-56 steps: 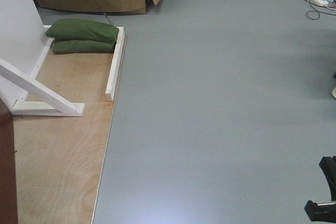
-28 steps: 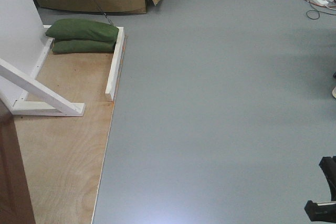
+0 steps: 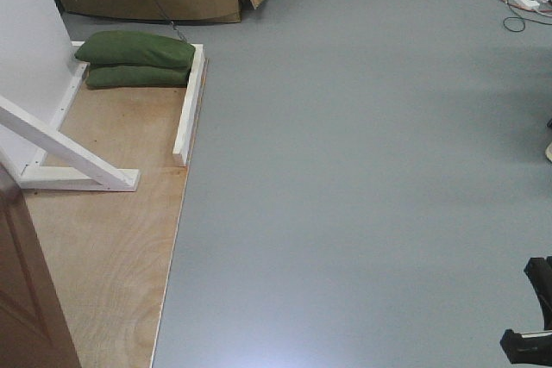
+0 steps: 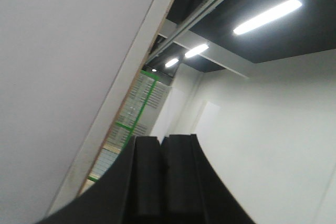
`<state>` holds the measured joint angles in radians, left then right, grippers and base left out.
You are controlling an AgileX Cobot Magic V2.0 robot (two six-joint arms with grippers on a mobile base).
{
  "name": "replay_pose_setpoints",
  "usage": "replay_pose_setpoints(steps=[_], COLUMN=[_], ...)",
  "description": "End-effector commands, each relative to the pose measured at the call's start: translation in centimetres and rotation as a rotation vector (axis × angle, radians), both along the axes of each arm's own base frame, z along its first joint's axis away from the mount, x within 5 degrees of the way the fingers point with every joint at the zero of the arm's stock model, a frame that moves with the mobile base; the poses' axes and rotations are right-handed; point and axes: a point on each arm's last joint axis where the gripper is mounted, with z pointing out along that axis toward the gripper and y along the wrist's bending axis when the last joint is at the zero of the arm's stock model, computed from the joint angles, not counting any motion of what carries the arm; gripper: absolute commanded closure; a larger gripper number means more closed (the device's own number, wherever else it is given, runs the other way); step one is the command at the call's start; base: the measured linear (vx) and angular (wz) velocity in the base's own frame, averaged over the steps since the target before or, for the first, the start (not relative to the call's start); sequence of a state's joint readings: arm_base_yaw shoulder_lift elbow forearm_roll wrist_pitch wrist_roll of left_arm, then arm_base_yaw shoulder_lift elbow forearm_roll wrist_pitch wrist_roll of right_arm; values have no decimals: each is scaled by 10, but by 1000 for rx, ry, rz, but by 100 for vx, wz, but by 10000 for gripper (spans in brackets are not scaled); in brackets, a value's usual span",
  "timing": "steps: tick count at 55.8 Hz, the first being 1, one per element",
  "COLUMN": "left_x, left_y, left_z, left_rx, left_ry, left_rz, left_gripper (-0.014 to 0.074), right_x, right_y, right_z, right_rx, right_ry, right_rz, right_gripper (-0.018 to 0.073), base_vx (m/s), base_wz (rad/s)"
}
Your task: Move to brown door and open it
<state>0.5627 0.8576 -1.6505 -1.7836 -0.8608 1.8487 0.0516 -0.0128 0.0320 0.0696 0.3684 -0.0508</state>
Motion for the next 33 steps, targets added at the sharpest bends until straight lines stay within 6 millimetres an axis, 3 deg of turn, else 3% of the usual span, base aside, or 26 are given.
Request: replay_pose_setpoints(steps=[1, 17, 26, 33], left_x=[6, 29, 52, 59], left_y=[-4, 0, 8, 11], left_z=[9, 10, 5, 4], left_rx=[72, 78, 45, 42], left_ry=[-31, -8, 75, 97], left_rz=[-108, -243, -241, -240], left_gripper=[530, 530, 530, 530], right_x=[2, 2, 2, 2], right_y=[0, 0, 0, 0], right_z=[6, 6, 6, 6], right_rx=[-5, -5, -5, -5], right_ry=[-80, -80, -80, -80], right_rz=[-2, -2, -2, -2], right_gripper=[559, 559, 559, 559], base_vx=[0, 0, 0, 0], base_wz=[0, 0, 0, 0])
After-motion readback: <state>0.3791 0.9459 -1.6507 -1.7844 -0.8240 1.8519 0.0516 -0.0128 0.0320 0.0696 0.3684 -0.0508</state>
